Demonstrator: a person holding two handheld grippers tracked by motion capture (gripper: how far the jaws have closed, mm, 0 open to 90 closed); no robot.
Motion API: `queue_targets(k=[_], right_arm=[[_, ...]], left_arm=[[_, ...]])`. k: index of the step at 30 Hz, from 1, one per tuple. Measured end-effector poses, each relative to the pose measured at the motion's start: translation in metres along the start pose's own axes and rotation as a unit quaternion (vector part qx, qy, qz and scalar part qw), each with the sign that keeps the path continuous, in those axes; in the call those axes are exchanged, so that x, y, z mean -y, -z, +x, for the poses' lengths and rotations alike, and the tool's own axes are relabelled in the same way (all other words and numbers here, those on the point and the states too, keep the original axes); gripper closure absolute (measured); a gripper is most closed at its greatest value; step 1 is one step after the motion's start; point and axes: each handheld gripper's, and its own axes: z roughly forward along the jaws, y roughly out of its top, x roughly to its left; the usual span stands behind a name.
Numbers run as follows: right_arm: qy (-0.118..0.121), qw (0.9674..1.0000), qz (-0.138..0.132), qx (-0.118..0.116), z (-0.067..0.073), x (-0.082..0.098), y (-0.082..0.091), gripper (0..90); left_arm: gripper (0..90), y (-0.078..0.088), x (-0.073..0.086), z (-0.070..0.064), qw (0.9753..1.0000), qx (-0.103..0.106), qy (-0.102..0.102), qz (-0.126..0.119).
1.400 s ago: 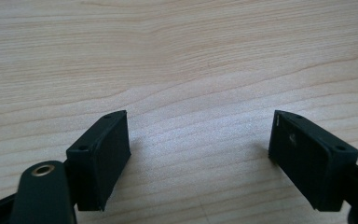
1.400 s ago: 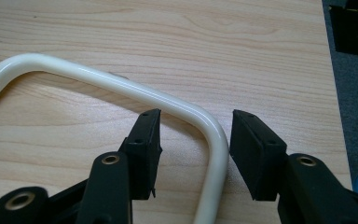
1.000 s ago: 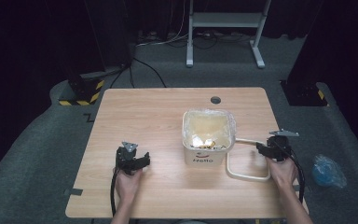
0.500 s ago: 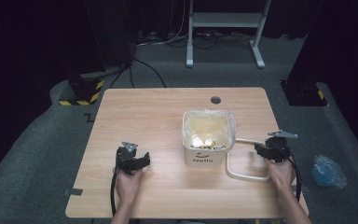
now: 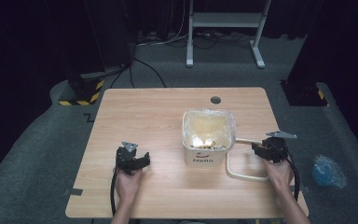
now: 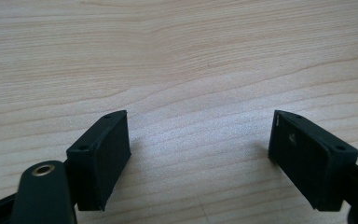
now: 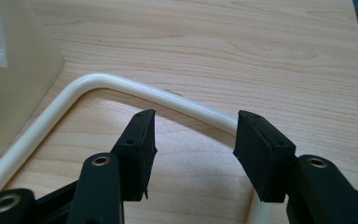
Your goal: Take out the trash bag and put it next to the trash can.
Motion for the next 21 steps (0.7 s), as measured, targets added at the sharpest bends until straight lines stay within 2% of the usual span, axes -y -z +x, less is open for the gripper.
queue_targets(k=[21], right_arm=[[0.011, 0.9996, -0.006, -0.024, 0.019, -0.005, 0.001, 41.9]], left_arm=[[20.8, 0.000, 0.000, 0.000, 1.0000, -0.001, 0.001, 0.001]])
